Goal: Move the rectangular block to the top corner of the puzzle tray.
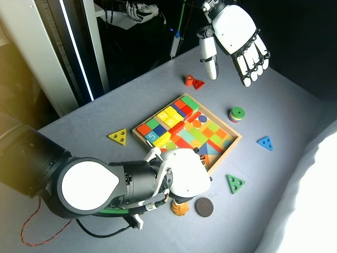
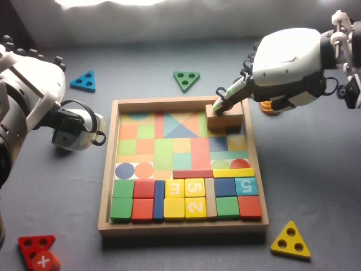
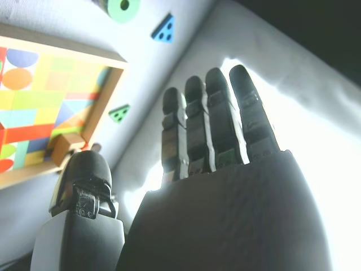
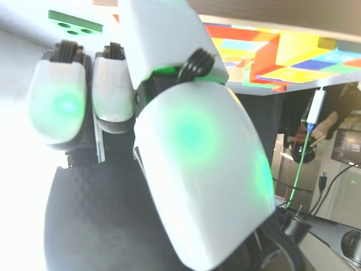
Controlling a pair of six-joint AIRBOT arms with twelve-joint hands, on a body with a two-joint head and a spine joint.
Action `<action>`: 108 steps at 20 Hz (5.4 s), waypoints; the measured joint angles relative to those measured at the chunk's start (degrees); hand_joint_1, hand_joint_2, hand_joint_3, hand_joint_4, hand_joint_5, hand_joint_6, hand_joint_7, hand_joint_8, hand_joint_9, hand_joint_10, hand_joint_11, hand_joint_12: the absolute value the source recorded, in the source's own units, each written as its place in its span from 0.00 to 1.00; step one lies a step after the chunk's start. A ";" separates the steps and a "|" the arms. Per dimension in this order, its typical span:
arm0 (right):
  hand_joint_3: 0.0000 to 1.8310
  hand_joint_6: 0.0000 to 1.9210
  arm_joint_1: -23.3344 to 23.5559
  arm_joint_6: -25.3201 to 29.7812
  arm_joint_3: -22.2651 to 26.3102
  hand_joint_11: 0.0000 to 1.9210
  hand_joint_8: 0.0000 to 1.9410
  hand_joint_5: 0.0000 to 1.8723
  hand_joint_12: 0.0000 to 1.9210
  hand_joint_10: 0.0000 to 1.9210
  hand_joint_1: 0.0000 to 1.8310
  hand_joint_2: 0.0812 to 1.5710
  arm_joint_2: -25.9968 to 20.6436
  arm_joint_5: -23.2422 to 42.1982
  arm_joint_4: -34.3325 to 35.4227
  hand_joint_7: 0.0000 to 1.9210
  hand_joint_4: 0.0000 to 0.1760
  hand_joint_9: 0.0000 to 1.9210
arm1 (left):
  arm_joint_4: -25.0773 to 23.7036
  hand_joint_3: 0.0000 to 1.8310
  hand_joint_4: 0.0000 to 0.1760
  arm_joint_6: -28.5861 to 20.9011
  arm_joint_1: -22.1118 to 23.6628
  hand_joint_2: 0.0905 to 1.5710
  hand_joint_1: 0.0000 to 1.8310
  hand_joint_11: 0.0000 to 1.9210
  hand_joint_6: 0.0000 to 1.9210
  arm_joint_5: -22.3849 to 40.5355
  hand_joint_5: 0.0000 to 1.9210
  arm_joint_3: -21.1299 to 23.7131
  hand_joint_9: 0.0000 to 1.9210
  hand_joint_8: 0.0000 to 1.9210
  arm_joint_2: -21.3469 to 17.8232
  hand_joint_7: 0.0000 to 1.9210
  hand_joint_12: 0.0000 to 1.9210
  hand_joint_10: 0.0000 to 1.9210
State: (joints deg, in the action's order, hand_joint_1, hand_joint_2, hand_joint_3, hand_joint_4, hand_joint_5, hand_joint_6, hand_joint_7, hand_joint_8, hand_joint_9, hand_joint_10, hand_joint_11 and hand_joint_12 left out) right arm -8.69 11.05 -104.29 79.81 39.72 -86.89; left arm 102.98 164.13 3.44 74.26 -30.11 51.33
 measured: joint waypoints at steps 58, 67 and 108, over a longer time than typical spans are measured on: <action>0.00 0.00 7.45 13.16 -4.94 0.81 1.00 0.27 1.00 1.00 0.71 0.73 2.38 5.07 -13.53 0.70 0.00 0.80 | 0.52 0.00 0.00 -0.02 0.02 0.82 0.00 0.00 0.00 0.11 0.18 0.00 0.15 0.00 0.00 0.18 0.25 0.00; 0.00 0.00 7.43 13.86 -0.92 0.82 1.00 0.27 1.00 1.00 0.71 0.71 1.14 6.69 -15.39 0.69 0.00 0.80 | 0.72 0.00 0.00 -0.02 0.50 0.82 0.00 0.00 0.00 0.15 0.18 0.00 0.15 0.00 0.00 0.18 0.25 0.00; 0.00 0.00 7.82 11.50 -2.84 0.80 1.00 0.21 1.00 1.00 0.76 0.84 1.09 6.29 -17.29 0.64 0.00 0.78 | 1.25 0.00 0.00 -0.28 0.74 0.82 0.00 0.00 0.00 0.17 0.18 0.00 0.15 0.00 0.00 0.18 0.25 0.00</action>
State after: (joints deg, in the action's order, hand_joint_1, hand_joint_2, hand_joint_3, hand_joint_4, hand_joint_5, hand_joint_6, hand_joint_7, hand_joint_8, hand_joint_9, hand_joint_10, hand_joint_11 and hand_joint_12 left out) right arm -0.86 22.55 -107.13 80.90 46.02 -104.18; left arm 104.22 163.85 4.19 74.43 -30.11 51.33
